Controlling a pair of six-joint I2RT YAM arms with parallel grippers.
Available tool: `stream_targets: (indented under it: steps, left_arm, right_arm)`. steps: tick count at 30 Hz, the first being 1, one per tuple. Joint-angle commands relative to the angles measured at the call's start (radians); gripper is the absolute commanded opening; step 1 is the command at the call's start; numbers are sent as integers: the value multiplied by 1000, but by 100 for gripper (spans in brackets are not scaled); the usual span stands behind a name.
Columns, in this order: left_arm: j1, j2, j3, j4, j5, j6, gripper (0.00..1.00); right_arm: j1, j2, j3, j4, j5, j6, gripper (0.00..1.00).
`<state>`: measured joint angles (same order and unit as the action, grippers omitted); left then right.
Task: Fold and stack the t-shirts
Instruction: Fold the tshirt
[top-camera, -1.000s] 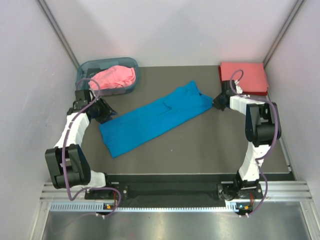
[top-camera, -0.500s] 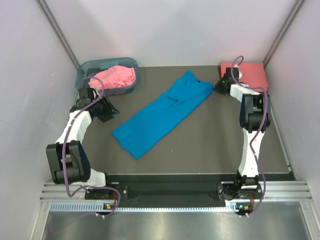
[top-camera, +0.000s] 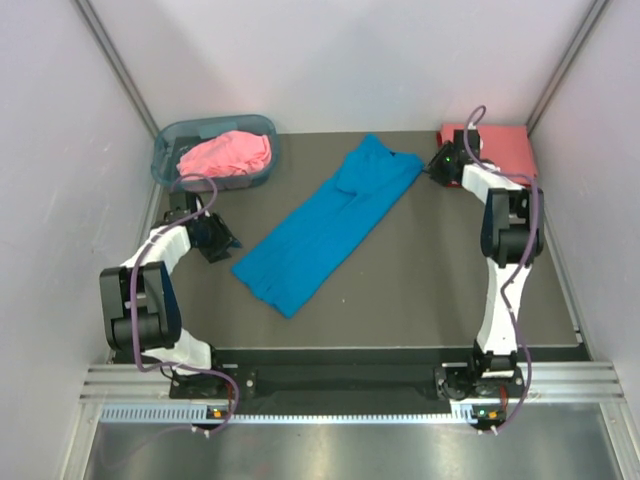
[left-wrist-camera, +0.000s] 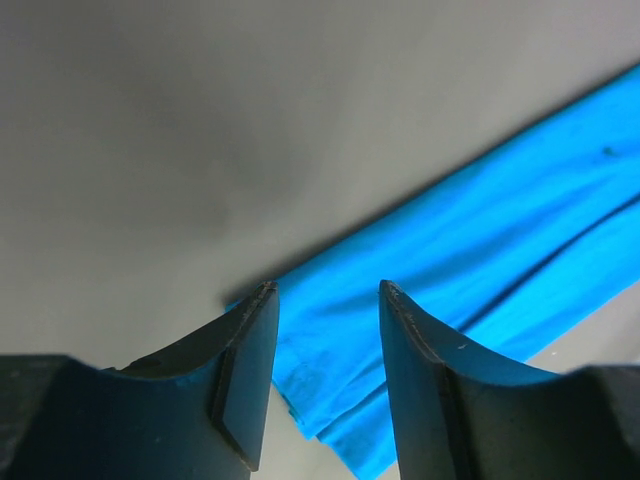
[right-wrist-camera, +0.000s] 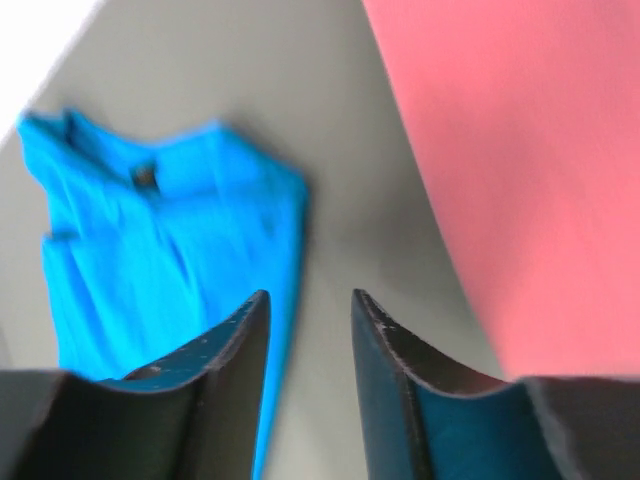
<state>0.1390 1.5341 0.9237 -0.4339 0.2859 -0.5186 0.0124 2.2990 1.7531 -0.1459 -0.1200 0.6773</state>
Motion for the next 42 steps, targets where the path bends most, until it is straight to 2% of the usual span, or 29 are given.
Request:
stream_targets:
  steps: [1,6,9,12,13,15,16,18,19,24,27,34,42]
  left_arm:
    - [-1,27,-11,63,-13,23,49]
    - [-1,32,-14,32,-60,38,48]
    - [-3,26,-28,37,-80,35,47]
    - [-1,31,-28,24,-61,31,46]
    - [1,24,-22,6,-53,31,46]
    - [1,-20,-6,-5,-44,34,46]
    - [2,-38,3,-12,-50,41,47]
    - [5,-80,43,-40,-80,52,48]
    - [10,-91,67,-43,-85,54,50]
    - [50,-100,104,16,4,8,51]
    - [51,-63,106,50,45,-26,51]
    - [66,-17,92,63,78,-31,50]
    - [65,-34,7,121,122,-49,50]
  right_arm:
    - [8,-222,-122,-33,43,20,41]
    - [63,-441,-367,-103,71,48,47]
    - [159,-567,-506,-142,109,77,47]
    - [308,-673,-618,-164,114,110,47]
    - [396,-711,-638,-172,149,140,47]
    - [486,-745,-698,-175,157,175,46]
    - [582,-774,-716,-170,178,221,46]
    - [673,-793,-747,-162,210,269,46]
    - [766,-802,-753,-158,248,321,46]
    - [1039,-745,-702,-167,404,509,46]
    - [1116,-641,-641,-182,440,591,45]
    - [1209,-462,-436,-280,474,668,45]
    - [1230,-379,-388,-365,493,708,44]
